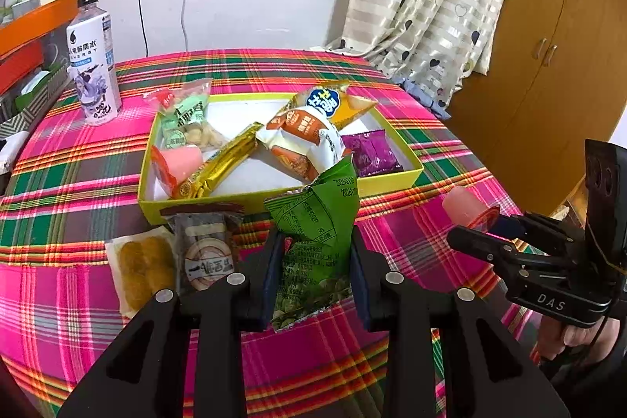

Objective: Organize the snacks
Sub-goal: 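Lift green bag with left gripper while right gripper lifts jelly cup toward tray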

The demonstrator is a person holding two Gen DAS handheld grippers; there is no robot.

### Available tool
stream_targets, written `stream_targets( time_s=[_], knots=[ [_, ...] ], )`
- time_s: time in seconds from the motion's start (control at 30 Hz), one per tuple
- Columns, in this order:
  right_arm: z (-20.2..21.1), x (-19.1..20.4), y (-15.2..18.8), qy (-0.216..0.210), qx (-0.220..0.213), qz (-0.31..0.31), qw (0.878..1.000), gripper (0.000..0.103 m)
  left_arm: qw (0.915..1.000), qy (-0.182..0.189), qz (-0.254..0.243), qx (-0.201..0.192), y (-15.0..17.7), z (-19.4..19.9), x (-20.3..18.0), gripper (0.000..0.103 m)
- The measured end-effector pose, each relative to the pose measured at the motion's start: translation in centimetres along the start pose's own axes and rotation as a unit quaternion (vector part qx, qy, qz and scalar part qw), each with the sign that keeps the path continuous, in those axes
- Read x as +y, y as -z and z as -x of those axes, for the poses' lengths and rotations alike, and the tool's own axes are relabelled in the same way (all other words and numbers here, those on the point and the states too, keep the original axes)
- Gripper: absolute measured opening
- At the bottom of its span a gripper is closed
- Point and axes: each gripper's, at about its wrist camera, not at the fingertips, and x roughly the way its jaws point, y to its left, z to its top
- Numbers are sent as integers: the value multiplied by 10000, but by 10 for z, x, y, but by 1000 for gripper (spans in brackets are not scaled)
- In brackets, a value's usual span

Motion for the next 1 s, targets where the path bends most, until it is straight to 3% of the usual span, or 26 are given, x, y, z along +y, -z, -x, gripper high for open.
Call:
stream_targets(
  time_s=[1.0],
  knots=[
    [0,-1,-19,28,-113,99,9999,40,9995,-180,215,-135,-13,4,25,33]
  ],
)
